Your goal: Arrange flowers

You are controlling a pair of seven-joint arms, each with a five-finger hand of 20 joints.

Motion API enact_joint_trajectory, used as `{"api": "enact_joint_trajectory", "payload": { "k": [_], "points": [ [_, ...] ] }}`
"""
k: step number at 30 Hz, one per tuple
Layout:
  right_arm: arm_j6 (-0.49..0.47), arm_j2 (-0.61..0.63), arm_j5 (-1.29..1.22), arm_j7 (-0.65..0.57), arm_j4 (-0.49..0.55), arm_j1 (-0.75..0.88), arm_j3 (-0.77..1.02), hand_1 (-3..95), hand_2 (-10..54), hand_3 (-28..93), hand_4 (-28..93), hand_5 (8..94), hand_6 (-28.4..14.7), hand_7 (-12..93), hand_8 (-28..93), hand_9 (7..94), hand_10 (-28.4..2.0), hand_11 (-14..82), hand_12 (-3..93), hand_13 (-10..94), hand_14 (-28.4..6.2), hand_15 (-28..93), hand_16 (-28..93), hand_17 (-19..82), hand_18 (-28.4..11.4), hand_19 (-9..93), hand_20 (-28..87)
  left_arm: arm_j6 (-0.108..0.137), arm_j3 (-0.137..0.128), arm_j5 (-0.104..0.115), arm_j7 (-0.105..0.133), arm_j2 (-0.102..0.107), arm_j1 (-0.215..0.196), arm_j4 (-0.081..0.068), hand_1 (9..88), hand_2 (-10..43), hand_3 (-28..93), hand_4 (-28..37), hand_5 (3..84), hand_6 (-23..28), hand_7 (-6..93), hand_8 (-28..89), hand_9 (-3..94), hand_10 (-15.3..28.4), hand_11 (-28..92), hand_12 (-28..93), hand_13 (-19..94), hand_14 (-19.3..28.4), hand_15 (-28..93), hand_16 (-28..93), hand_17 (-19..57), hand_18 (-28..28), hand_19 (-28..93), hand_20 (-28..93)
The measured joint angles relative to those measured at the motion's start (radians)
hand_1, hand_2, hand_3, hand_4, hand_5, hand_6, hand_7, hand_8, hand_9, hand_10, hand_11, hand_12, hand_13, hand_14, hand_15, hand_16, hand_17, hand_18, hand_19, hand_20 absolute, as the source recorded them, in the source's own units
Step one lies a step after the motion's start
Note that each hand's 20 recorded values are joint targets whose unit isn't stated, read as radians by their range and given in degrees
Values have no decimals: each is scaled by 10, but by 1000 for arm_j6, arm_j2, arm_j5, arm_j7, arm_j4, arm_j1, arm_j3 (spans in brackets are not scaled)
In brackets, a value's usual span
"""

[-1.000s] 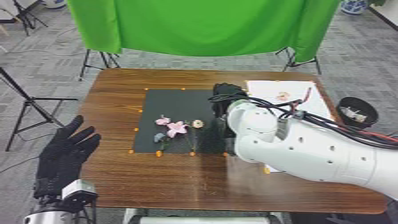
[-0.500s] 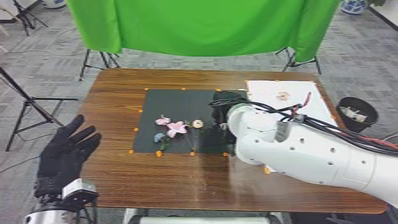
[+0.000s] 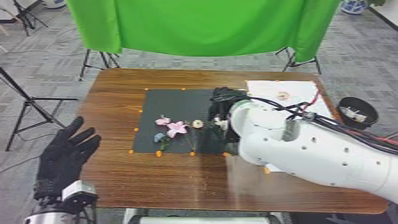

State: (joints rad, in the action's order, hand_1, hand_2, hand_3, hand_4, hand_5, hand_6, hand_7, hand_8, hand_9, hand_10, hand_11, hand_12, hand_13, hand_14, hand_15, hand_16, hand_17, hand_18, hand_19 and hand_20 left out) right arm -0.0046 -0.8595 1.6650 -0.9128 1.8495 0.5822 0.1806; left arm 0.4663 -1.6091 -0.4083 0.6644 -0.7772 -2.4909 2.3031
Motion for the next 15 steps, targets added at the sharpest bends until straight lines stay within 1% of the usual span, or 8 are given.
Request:
{"api": "enact_joint_trajectory", "payload": {
  "k": [2,3,4,6,8,10,12,15],
  "points": [
    [-3,8,-7,1,10,-5,18,269,1,748,-211,574,-51,133,-99,764,-165,259,172,782,-76,686,155,533,-174,932,272,1,2,3,6,1,-2,0,287,72,649,-232,377,97,110,-82,330,193,303,111,221,259,583,-125,-87,235,473,93],
    [-7,11,-13,3,12,-7,29,252,15,749,-208,541,-56,125,-94,686,-181,243,166,718,-100,709,146,496,-177,931,237,1,5,5,11,2,-2,0,287,72,650,-231,377,97,110,-82,330,192,302,111,221,259,583,-125,-87,235,473,93],
    [-13,15,-18,6,13,-8,41,244,21,752,-208,518,-57,123,-93,628,-193,212,156,688,-112,721,138,478,-178,932,216,2,9,9,17,5,-2,0,286,72,650,-231,377,97,109,-82,330,192,302,111,221,259,583,-125,-87,235,473,93],
    [-35,23,-32,24,12,-10,67,237,23,762,-209,485,-60,121,-91,553,-201,165,147,660,-120,731,125,457,-178,932,193,3,18,17,30,14,-1,-1,287,71,650,-231,377,97,110,-82,330,192,303,112,221,259,583,-125,-87,235,473,93],
    [-73,32,-53,57,1,-19,83,235,24,765,-211,464,-62,117,-92,523,-199,145,144,651,-121,735,120,448,-179,932,186,4,24,21,36,22,2,-1,287,72,650,-232,376,97,111,-82,330,192,304,112,221,258,583,-125,-87,235,473,93],
    [-98,41,-78,100,-27,-37,83,231,28,771,-215,447,-62,119,-90,492,-203,124,141,641,-125,740,116,439,-180,932,181,4,28,21,36,26,8,-2,287,72,650,-231,376,96,111,-83,329,192,304,112,221,259,583,-125,-87,235,473,93],
    [-106,47,-114,139,-75,-58,81,229,29,776,-219,442,-61,120,-90,481,-203,116,142,639,-125,743,110,437,-181,932,178,4,31,21,35,27,16,-2,286,72,652,-230,376,96,112,-83,330,192,304,112,221,259,584,-125,-87,235,473,92],
    [-112,57,-163,149,-156,-88,70,229,29,787,-221,429,-56,122,-92,457,-198,104,143,637,-125,747,105,435,-181,932,179,3,35,18,32,30,28,-3,287,72,651,-230,376,98,110,-83,329,192,303,112,220,259,584,-125,-87,235,473,93]
  ]
}}
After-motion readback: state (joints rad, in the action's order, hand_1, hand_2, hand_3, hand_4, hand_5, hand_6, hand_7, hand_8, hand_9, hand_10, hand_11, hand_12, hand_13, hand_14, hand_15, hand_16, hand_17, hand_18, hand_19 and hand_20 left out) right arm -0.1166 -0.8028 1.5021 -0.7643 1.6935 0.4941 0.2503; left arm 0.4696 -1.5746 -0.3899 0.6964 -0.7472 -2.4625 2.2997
